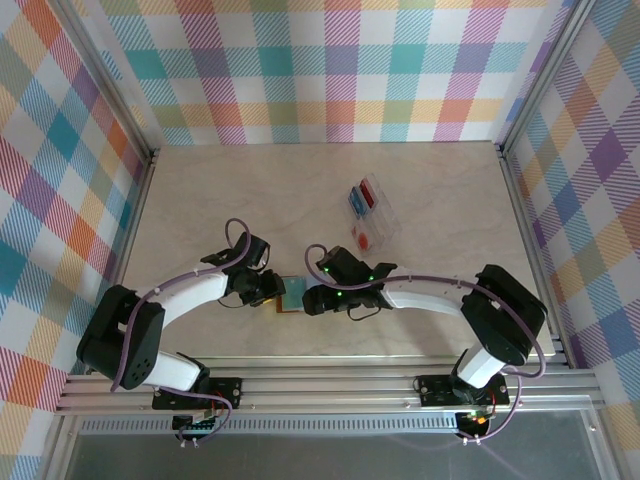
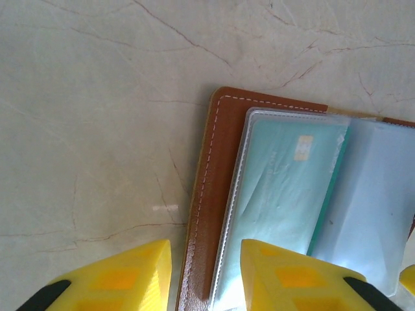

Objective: Put the credit cards into the card holder

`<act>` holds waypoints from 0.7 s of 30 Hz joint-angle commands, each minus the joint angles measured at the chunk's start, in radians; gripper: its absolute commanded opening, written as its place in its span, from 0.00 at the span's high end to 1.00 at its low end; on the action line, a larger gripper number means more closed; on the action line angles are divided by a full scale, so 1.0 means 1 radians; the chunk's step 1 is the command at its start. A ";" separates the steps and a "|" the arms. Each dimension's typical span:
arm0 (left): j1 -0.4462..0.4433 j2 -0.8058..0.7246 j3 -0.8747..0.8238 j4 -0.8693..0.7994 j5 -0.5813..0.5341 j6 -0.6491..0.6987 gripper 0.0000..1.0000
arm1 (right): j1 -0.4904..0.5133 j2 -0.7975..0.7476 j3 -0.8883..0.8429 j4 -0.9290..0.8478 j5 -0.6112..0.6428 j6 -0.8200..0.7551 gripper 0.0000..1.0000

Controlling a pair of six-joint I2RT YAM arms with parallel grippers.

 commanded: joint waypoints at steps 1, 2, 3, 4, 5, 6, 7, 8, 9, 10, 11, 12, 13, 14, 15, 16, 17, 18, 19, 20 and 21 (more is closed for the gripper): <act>-0.010 0.012 0.005 0.011 -0.012 0.006 0.67 | 0.008 0.026 0.037 0.019 -0.035 0.011 0.28; -0.012 0.012 0.004 0.013 -0.013 0.006 0.66 | 0.008 0.027 0.037 0.024 -0.042 0.013 0.28; -0.012 0.015 0.003 0.013 -0.014 0.005 0.66 | 0.008 0.030 0.038 0.031 -0.051 0.013 0.28; -0.012 0.017 0.002 0.016 -0.013 0.007 0.66 | 0.009 0.031 0.039 0.038 -0.057 0.012 0.28; -0.012 0.020 -0.002 0.017 -0.012 0.004 0.67 | 0.010 0.032 0.040 0.043 -0.065 0.013 0.28; -0.013 0.021 -0.004 0.021 -0.010 0.002 0.67 | 0.009 0.032 0.041 0.049 -0.073 0.013 0.28; -0.014 0.024 -0.006 0.025 -0.009 0.002 0.67 | 0.010 0.032 0.042 0.057 -0.078 0.011 0.28; -0.014 0.024 -0.010 0.026 -0.009 0.001 0.67 | 0.010 0.033 0.042 0.066 -0.086 0.010 0.28; -0.015 0.025 -0.012 0.027 -0.011 -0.001 0.67 | 0.010 0.034 0.042 0.078 -0.095 0.008 0.28; -0.016 0.025 -0.014 0.029 -0.010 -0.002 0.67 | 0.010 0.037 0.046 0.090 -0.109 0.006 0.28; -0.017 0.025 -0.017 0.032 -0.009 -0.004 0.68 | 0.010 0.042 0.051 0.100 -0.119 0.004 0.28; -0.017 0.027 -0.020 0.034 -0.007 -0.005 0.68 | 0.009 0.050 0.058 0.108 -0.127 0.003 0.28; -0.017 0.027 -0.021 0.036 -0.005 -0.006 0.68 | 0.010 0.059 0.066 0.117 -0.136 0.002 0.28; -0.016 0.027 -0.021 0.035 -0.005 -0.008 0.68 | 0.010 0.069 0.073 0.123 -0.143 0.001 0.28; -0.016 0.024 -0.019 0.033 -0.006 -0.010 0.69 | 0.010 0.080 0.082 0.132 -0.152 0.000 0.28; -0.016 0.017 -0.015 0.023 -0.012 -0.010 0.70 | 0.010 0.093 0.092 0.140 -0.159 0.000 0.28; -0.014 0.007 -0.011 0.009 -0.020 -0.010 0.70 | 0.009 0.102 0.100 0.145 -0.162 0.000 0.28; -0.009 -0.011 -0.011 -0.001 -0.024 -0.012 0.71 | 0.010 0.109 0.108 0.149 -0.164 0.000 0.28; -0.002 -0.031 -0.011 -0.007 -0.024 -0.015 0.70 | 0.010 0.115 0.111 0.158 -0.167 0.001 0.28; 0.003 -0.043 -0.008 -0.017 -0.023 -0.010 0.70 | 0.010 0.119 0.114 0.166 -0.171 0.003 0.28; 0.010 -0.052 -0.004 -0.030 -0.019 -0.005 0.70 | 0.010 0.120 0.118 0.172 -0.173 0.003 0.28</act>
